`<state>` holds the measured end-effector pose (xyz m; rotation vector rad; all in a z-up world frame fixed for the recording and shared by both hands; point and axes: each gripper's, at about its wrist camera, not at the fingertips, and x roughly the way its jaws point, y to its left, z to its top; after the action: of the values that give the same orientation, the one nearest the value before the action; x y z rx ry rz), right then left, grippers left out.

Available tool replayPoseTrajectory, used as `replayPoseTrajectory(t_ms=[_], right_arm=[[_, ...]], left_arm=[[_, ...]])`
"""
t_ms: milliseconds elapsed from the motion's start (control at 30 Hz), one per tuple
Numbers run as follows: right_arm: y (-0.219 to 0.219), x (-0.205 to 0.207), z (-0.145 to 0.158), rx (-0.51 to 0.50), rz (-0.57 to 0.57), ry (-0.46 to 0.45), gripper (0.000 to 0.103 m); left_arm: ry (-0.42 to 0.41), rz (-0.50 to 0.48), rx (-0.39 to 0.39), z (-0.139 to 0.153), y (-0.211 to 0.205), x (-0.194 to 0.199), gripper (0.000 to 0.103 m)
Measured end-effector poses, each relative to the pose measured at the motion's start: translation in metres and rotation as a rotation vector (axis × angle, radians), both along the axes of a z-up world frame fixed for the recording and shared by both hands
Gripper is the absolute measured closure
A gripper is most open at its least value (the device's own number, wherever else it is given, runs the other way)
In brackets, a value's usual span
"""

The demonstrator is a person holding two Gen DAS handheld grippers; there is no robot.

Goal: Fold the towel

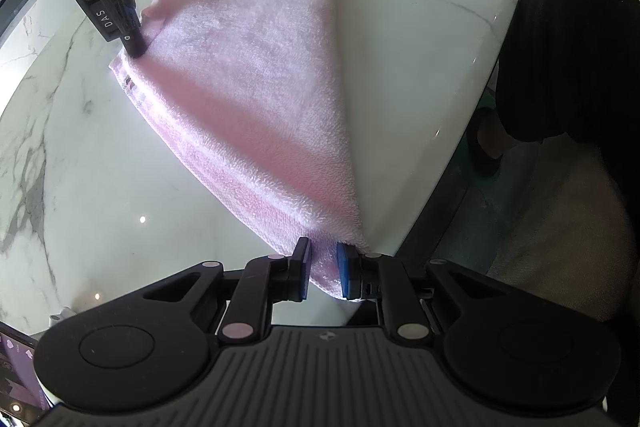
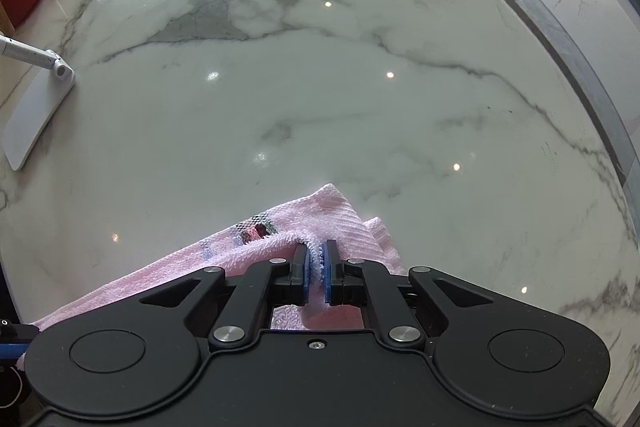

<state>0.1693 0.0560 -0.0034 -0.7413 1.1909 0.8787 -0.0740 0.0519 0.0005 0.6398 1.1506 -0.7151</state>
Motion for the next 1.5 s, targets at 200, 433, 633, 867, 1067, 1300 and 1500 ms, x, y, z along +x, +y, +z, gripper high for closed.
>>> replayPoseTrajectory(t_ms=[200,433,633,867,1067,1300,1500], right_arm=[[0.004,-0.011,0.000,-0.021,0.001,-0.056,0.097],[0.006,-0.016,0.002,-0.051,0.031,-0.087,0.097],[-0.007,-0.022,0.017,-0.058,0.099,-0.137,0.080],[-0.036,-0.024,0.046,-0.052,0.116,-0.185,0.063],[-0.065,-0.038,0.067,-0.030,0.136,-0.175,0.060],[-0.114,-0.070,0.078,0.016,0.099,-0.146,0.060],[-0.170,-0.101,0.067,0.074,-0.023,-0.103,0.060]], left_arm=[[-0.013,0.014,0.008,0.001,-0.005,-0.002,0.091],[-0.016,0.011,0.028,0.002,-0.008,-0.003,0.091],[-0.012,0.001,0.044,0.002,-0.009,-0.001,0.092],[0.003,-0.040,0.111,0.002,-0.020,0.004,0.092],[0.023,-0.065,0.166,0.001,-0.028,0.008,0.092],[0.034,-0.085,0.205,0.000,-0.034,0.012,0.093],[0.025,-0.073,0.224,0.000,-0.035,0.012,0.093]])
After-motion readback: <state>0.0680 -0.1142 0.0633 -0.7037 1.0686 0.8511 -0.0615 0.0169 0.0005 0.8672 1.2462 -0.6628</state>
